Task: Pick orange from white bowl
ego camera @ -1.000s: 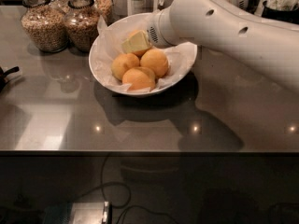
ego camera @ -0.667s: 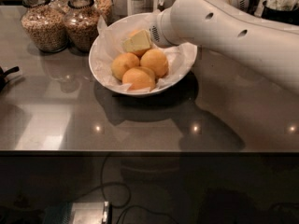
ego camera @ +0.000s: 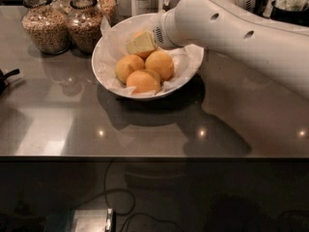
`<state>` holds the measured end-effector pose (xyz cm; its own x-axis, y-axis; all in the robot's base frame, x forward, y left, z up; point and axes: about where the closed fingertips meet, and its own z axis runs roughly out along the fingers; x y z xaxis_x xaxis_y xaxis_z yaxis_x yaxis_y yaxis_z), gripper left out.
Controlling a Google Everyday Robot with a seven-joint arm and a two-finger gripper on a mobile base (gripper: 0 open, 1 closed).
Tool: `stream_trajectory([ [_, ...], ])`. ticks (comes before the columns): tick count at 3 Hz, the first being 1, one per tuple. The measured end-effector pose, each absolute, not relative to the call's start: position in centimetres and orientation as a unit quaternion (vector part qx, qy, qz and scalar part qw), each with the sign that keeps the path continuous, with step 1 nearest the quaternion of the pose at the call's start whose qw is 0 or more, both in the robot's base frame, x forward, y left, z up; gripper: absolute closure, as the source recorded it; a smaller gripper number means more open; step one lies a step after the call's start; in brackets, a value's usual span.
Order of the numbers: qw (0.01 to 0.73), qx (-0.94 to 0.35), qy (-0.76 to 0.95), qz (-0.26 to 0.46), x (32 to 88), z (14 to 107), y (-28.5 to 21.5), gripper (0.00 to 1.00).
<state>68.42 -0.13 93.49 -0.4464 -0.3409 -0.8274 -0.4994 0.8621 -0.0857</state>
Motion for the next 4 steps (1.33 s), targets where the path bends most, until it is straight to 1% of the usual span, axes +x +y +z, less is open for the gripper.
stream_trajectory([
  [2,0.468,-0.255,0.842,0.088,67.9,93.6,0.5,0.10],
  [3,0.477,-0.271,0.830,0.098,67.2,94.1,1.5,0.15],
  [4,0.487,-0.286,0.819,0.103,66.5,94.5,2.4,0.16],
])
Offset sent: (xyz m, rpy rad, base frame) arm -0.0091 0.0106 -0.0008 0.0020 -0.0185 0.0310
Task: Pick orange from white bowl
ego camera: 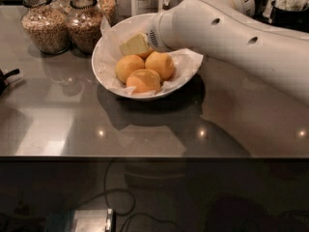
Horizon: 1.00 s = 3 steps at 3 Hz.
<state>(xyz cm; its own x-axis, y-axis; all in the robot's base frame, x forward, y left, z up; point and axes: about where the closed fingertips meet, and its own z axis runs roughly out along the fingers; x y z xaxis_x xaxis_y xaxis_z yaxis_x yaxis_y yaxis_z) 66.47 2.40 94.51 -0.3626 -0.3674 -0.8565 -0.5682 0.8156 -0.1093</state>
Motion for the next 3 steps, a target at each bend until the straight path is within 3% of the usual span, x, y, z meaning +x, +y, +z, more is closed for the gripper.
stream_trajectory([
  [1,0.486,-0.290,0.818,0.101,66.8,93.9,2.9,0.18],
  [2,0.478,-0.285,0.825,0.097,68.3,92.5,3.3,0.37],
  [3,0.473,-0.276,0.831,0.090,69.6,91.3,3.5,0.49],
])
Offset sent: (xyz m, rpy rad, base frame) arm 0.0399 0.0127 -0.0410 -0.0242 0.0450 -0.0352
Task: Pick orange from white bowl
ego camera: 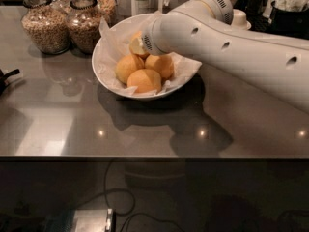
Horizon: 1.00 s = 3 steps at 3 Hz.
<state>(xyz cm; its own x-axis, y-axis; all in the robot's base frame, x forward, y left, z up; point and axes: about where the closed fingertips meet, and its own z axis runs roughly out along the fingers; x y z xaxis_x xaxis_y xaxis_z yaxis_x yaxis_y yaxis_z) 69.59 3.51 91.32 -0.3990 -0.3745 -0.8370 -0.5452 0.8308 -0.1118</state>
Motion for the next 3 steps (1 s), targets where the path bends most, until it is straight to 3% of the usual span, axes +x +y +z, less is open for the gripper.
stream_trajectory([
  [1,0.472,-0.273,0.834,0.088,69.94,91.27,3.48,0.47],
  [3,0.466,-0.271,0.838,0.086,70.38,91.21,3.45,0.11],
])
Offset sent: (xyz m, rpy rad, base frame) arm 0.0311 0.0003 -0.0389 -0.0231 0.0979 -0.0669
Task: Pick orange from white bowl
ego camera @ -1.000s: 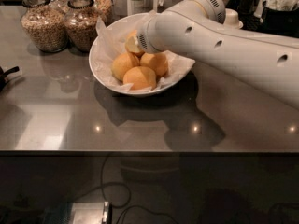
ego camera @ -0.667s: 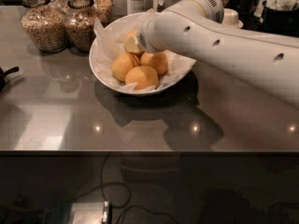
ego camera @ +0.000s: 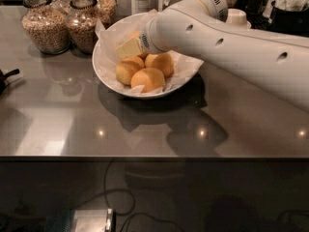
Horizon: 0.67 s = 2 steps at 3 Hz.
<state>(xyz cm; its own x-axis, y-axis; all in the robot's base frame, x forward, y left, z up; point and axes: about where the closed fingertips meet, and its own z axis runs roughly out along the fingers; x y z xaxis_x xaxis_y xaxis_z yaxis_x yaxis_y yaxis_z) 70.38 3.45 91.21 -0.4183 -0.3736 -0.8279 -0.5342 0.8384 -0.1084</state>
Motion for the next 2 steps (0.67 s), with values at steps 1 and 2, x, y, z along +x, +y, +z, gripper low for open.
stream_trajectory([
  [1,0.441,-0.270,0.851,0.085,71.0,89.3,4.9,0.06],
  [2,0.427,-0.255,0.864,0.078,71.6,88.0,5.7,0.10],
])
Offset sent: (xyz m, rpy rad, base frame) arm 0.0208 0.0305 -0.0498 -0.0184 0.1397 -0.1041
